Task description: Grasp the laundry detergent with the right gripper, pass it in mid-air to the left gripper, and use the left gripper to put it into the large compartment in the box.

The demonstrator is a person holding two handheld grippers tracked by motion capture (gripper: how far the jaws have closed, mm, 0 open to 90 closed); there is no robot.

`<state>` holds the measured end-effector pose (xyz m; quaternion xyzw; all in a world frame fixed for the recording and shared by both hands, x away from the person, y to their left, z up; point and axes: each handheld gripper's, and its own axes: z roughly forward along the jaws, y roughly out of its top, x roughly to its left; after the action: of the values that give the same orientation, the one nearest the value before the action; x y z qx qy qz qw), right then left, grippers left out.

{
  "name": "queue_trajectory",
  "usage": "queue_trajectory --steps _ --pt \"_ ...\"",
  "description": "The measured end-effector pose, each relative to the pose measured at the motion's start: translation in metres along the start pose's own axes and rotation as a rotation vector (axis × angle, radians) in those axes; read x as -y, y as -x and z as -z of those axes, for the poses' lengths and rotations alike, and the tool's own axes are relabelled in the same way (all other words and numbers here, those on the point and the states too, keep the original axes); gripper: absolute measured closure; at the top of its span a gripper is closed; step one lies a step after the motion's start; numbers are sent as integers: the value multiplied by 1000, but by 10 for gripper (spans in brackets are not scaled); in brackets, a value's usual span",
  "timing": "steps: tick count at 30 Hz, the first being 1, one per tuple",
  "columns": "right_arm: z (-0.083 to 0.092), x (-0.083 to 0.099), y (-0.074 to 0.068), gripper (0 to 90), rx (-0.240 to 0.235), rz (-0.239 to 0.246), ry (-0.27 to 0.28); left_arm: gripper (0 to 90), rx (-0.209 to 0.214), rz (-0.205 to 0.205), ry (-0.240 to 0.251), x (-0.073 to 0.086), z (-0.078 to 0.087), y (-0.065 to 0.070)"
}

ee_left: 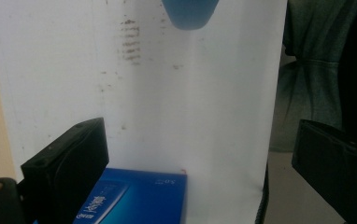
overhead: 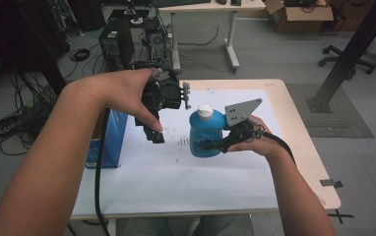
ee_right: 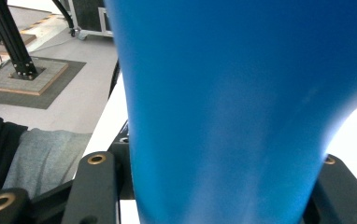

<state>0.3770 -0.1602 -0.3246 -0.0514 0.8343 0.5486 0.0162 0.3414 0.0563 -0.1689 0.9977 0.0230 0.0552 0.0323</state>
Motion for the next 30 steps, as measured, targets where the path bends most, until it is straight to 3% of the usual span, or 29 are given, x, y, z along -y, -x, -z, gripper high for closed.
queue_trajectory --steps 11,30 --pt "-14 0 1 456 -15 6 14 42 -4 -11 -2 -13 4 -1" --pt "-37 -5 1 456 -41 8 46 42 -15 28 -43 -34 -1 -7"
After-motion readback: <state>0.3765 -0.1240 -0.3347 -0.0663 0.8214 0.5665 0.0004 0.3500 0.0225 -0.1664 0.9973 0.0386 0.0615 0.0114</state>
